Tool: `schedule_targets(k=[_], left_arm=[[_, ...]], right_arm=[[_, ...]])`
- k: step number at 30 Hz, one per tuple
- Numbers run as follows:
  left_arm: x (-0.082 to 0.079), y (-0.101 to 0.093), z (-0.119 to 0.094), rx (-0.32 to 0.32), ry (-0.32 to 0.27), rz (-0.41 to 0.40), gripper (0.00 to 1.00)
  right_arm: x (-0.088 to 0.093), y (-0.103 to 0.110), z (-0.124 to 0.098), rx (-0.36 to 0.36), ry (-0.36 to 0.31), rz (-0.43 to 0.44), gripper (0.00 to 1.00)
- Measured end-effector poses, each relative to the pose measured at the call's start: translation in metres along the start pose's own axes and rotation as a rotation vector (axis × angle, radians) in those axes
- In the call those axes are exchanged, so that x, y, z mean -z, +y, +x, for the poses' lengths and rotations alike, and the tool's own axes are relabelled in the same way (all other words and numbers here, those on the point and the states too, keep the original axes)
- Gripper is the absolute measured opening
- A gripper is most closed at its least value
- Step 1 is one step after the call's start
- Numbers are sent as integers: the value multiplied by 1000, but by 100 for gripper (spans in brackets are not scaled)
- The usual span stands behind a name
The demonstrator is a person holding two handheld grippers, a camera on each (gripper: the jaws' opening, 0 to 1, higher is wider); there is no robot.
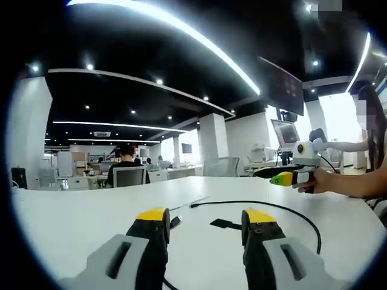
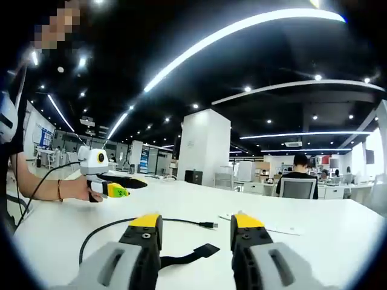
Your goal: Find the charging cable on the desk, coil it up and secure with Velcro.
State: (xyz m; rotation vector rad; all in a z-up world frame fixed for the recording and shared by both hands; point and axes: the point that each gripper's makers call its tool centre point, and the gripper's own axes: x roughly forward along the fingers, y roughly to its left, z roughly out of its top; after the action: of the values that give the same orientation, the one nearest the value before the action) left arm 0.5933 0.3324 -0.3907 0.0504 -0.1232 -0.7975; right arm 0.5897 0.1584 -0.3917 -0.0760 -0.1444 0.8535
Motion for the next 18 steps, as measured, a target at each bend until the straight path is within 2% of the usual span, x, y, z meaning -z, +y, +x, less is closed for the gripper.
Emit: schedule_targets(k=[18], left_arm=[[1,-1,0,0,0,-5,47]], right_arm=[[3,-1,0,2,6,5,46]])
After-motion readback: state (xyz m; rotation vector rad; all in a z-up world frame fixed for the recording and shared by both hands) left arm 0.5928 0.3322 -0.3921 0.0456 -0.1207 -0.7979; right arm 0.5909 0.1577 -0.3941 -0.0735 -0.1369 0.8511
